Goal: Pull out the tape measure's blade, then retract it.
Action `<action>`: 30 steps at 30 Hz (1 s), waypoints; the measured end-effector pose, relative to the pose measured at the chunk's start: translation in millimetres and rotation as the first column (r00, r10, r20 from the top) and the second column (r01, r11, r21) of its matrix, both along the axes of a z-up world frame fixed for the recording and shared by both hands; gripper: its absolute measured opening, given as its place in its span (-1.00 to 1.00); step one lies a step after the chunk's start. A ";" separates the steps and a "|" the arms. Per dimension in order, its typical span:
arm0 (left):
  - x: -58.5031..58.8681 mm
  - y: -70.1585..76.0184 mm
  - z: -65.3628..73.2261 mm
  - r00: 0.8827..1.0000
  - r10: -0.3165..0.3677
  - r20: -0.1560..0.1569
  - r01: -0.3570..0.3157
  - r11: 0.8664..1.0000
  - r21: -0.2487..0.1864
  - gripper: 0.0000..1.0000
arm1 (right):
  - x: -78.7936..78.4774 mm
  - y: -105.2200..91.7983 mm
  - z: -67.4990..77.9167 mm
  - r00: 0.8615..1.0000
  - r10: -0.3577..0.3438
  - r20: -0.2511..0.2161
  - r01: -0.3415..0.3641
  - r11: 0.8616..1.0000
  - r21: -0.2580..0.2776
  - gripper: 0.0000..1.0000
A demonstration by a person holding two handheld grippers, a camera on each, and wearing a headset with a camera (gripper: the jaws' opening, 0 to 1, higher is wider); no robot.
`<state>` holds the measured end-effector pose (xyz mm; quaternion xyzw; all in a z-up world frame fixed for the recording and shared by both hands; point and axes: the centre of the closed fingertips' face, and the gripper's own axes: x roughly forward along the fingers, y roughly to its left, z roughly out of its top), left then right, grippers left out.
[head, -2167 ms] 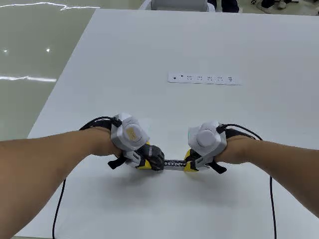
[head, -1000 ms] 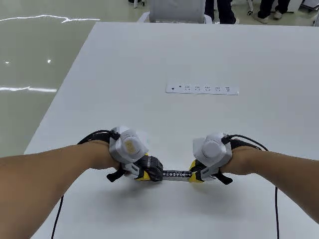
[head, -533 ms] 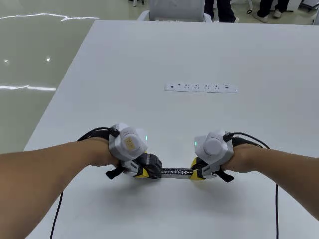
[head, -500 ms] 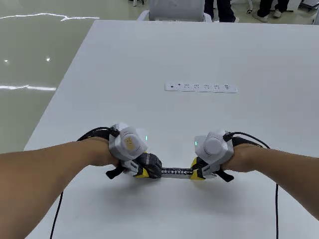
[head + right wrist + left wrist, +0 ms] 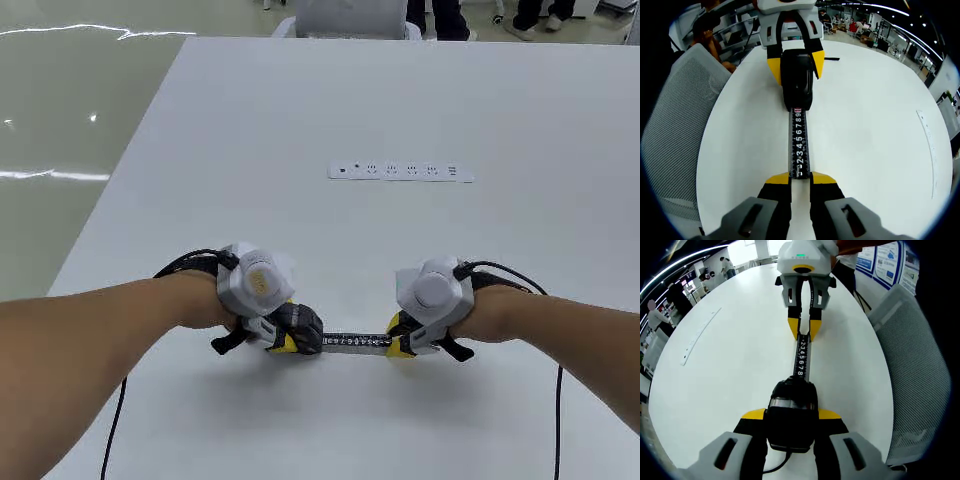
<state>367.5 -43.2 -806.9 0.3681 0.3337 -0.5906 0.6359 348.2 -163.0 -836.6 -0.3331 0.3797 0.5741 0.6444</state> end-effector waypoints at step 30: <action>1.3 0.0 -0.7 1.000 0.006 -0.004 -0.006 1.000 -0.006 -0.38 | -1.1 -13.6 0.7 1.000 -0.018 -0.006 0.018 1.000 -0.004 -0.77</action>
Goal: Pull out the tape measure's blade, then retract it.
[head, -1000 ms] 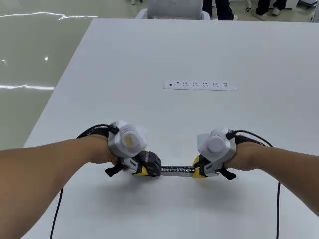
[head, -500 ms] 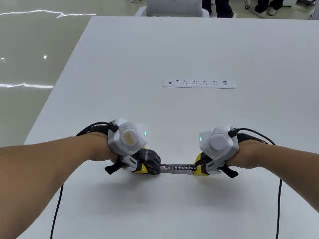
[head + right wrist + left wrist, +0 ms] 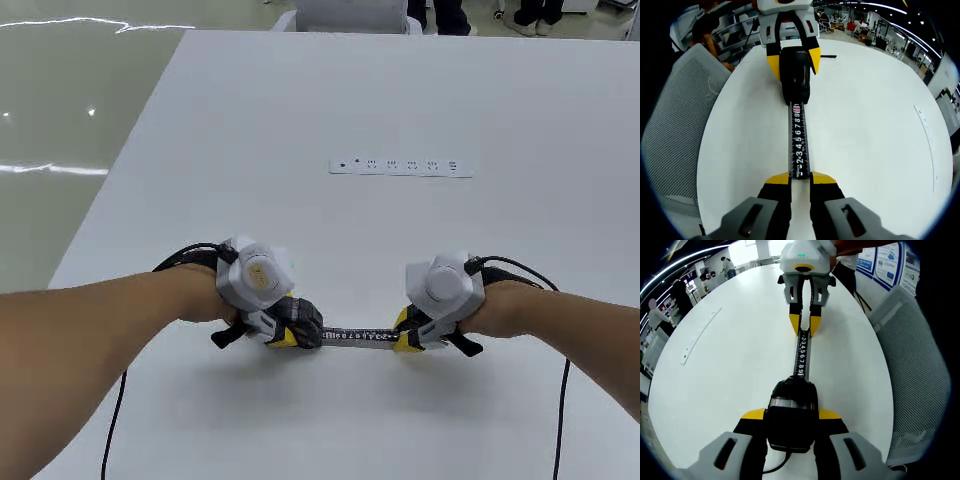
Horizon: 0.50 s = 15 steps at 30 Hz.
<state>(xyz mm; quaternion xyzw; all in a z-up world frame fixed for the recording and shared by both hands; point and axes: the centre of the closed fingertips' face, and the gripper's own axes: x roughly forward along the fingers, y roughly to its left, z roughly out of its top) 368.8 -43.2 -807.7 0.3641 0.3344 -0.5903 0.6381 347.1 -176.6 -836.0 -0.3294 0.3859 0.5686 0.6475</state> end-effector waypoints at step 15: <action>-0.2 -0.4 -0.2 1.000 0.003 0.000 -0.003 1.000 -0.003 -0.38 | -1.9 -17.9 -0.4 1.000 -0.008 -0.002 0.008 1.000 -0.013 -0.77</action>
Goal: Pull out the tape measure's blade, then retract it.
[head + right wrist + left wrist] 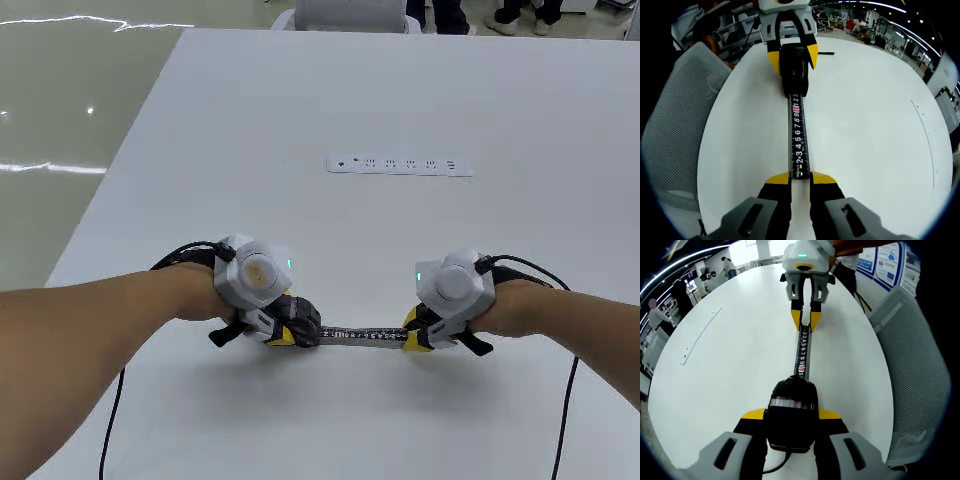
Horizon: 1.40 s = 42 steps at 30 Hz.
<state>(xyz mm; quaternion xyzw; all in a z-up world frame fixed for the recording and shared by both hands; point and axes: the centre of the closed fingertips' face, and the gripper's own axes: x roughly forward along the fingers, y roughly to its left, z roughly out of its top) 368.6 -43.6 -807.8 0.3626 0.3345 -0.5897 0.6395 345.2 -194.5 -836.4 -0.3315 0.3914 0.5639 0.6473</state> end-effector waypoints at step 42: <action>0.9 -0.7 0.4 1.000 0.008 -0.003 -0.008 1.000 -0.009 -0.38 | -3.5 -38.4 1.0 1.000 -0.022 -0.001 0.022 1.000 -0.004 -0.77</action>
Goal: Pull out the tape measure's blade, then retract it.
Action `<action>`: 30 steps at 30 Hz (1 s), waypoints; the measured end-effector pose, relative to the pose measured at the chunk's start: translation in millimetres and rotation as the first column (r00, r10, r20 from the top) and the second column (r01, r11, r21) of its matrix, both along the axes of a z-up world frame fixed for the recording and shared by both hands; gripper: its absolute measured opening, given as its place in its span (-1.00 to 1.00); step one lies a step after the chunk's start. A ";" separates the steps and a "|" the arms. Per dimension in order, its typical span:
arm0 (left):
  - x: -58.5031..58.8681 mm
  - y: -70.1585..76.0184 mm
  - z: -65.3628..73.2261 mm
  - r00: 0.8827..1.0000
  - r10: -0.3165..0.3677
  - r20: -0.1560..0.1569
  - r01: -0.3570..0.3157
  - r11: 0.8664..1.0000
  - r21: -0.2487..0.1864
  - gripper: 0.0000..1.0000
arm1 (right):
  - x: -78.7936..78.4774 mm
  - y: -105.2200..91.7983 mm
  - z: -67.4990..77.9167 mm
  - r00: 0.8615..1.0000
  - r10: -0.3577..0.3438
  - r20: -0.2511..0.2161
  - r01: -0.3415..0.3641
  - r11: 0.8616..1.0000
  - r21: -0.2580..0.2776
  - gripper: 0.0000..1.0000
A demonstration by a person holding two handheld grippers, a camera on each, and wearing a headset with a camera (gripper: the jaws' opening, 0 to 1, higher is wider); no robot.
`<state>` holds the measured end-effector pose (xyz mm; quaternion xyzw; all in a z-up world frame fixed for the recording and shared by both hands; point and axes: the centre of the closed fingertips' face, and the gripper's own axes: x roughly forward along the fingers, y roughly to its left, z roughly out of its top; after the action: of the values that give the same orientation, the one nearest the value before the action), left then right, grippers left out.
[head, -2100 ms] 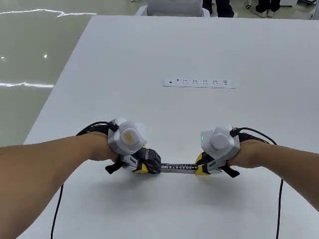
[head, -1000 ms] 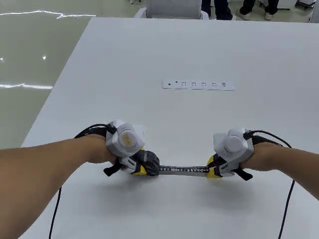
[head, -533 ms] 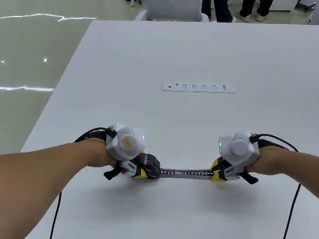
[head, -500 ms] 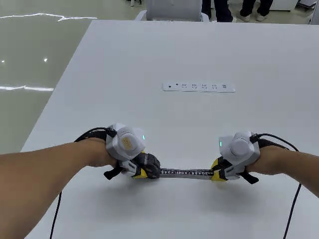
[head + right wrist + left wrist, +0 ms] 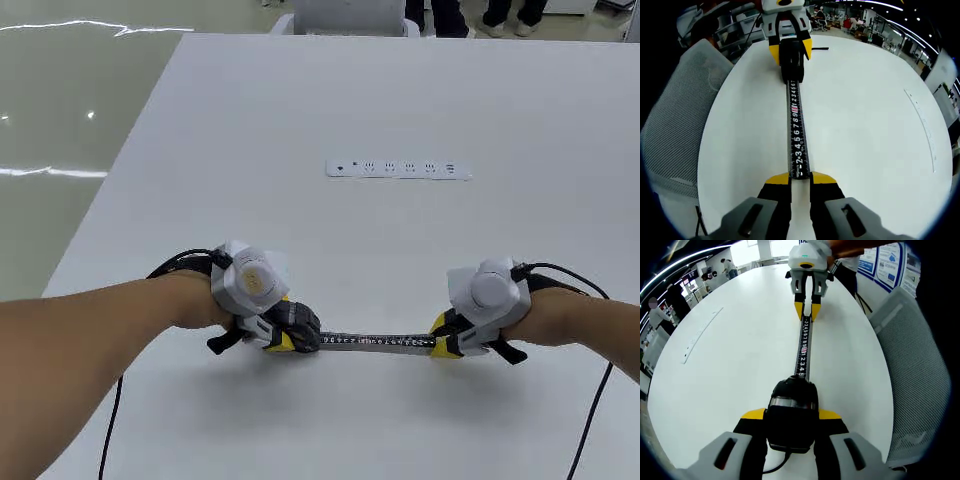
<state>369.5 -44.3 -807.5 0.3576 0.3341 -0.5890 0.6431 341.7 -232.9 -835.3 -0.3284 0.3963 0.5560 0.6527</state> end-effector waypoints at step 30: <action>-0.7 1.2 -0.4 1.000 0.001 0.001 -0.001 1.000 -0.001 -0.38 | -1.5 -21.2 -0.7 1.000 -0.004 -0.004 0.004 1.000 -0.023 -0.77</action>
<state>368.8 -43.1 -807.9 0.3575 0.3335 -0.5886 0.6438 340.2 -254.1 -836.0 -0.3340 0.4045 0.5509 0.6491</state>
